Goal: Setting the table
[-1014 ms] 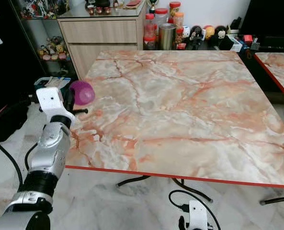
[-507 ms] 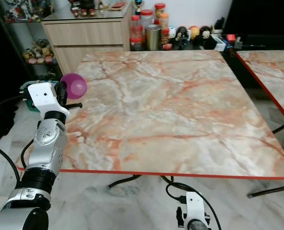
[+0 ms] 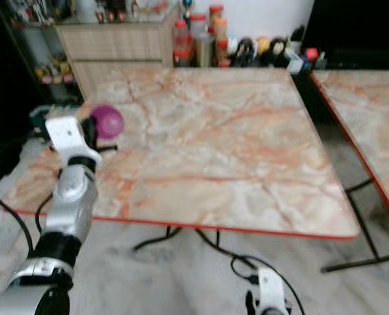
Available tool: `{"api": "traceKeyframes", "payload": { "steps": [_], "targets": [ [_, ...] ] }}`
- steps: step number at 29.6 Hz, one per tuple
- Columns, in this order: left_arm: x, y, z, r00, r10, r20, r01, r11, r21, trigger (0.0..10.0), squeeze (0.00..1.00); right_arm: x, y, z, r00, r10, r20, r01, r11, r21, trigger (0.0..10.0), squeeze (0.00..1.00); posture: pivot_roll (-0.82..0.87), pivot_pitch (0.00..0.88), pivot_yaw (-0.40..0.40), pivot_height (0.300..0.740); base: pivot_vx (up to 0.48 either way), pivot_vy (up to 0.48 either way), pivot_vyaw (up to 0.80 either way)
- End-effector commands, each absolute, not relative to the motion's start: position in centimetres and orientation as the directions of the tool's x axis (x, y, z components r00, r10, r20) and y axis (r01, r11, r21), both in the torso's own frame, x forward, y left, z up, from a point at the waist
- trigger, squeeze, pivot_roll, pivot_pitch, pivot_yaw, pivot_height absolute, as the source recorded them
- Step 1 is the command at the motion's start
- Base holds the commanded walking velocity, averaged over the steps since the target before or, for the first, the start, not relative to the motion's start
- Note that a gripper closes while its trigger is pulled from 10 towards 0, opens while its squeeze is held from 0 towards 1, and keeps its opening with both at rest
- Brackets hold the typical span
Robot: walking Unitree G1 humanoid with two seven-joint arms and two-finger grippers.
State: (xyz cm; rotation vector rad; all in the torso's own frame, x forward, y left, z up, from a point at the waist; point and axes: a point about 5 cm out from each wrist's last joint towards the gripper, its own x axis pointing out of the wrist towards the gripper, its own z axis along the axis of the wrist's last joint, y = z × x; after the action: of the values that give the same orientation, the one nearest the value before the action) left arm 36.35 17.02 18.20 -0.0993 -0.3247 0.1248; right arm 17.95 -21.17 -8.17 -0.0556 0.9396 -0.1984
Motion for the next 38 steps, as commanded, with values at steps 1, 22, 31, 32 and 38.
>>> {"api": "traceKeyframes", "payload": {
  "steps": [1,22,31,32,38],
  "targets": [
    [36.50,17.31,18.60,0.936,0.141,0.323,-0.113,0.988,-0.104,10.0,0.00,18.24,-20.40,-8.18,0.579,-0.174,-0.796,0.145,0.983,-0.110,10.0,0.00,-0.01,0.000,0.020,0.740,0.000,-0.435,0.00],
    [36.67,17.09,18.67,0.938,0.125,0.323,-0.097,0.990,-0.102,10.0,0.00,18.36,-20.02,-8.16,0.587,-0.162,-0.793,0.126,0.986,-0.108,10.0,0.00,-0.02,0.000,0.029,0.740,0.000,-0.426,0.00],
    [36.67,17.01,18.66,0.938,0.121,0.325,-0.091,0.990,-0.104,10.0,0.00,18.32,-20.04,-8.16,0.591,-0.162,-0.790,0.122,0.986,-0.111,10.0,0.00,-0.02,0.000,0.030,0.740,0.000,-0.415,0.25],
    [36.66,17.00,18.65,0.938,0.121,0.324,-0.091,0.990,-0.104,10.0,0.00,18.33,-20.04,-8.16,0.592,-0.161,-0.790,0.120,0.987,-0.111,10.0,0.00,-0.02,0.000,0.030,0.740,0.000,-0.416,0.00],
    [36.64,16.90,18.59,0.939,0.113,0.324,-0.083,0.991,-0.106,10.0,0.00,18.37,-20.04,-8.14,0.591,-0.158,-0.791,0.113,0.987,-0.112,10.0,0.00,-0.02,0.000,0.029,0.740,0.000,-0.412,0.00]
  ]
}}
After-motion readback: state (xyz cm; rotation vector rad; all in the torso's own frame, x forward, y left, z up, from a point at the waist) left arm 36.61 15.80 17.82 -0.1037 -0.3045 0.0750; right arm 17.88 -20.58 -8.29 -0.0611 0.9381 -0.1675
